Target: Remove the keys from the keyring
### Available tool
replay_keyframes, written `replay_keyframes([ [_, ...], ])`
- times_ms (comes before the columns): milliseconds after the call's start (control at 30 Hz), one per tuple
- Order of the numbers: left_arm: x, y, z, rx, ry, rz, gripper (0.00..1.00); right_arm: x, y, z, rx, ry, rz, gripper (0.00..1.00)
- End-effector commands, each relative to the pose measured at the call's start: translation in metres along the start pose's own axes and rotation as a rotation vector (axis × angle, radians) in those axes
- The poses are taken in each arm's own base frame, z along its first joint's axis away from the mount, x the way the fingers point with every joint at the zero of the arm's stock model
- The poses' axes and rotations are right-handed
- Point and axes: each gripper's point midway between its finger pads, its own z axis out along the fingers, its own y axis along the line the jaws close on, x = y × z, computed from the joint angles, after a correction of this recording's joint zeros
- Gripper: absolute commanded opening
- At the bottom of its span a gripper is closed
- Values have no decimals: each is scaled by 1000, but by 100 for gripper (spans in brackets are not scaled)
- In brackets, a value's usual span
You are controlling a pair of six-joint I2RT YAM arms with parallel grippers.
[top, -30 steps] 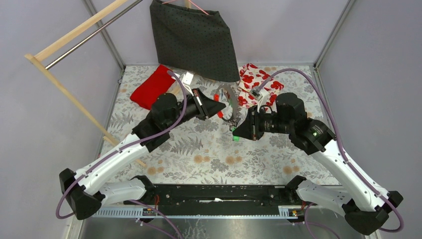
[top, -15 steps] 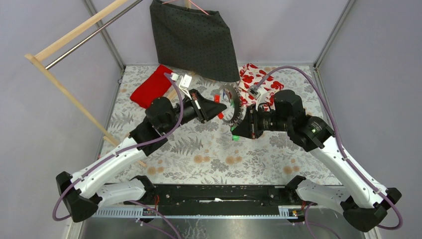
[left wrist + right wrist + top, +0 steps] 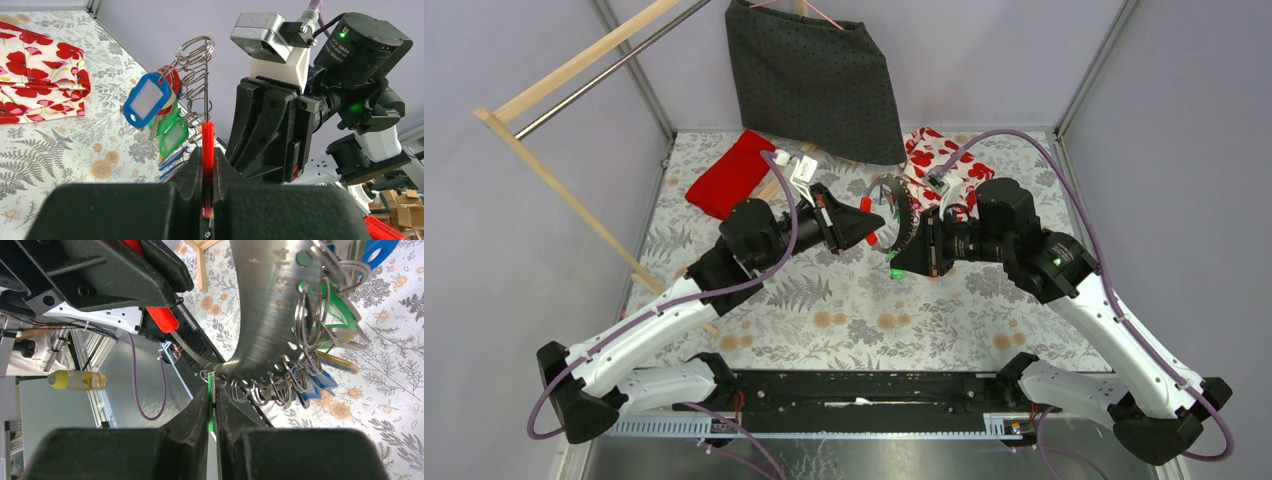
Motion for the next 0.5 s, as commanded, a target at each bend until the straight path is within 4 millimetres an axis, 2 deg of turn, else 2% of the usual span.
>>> replay_keyframes([
  [0,-31,-30,-5,91,-111,51,0,-13,9,-8,2,-37,-22,0],
  [467,-30,-32,-6,92,-111,48,0,-16,6,-12,28,-70,-16,0],
])
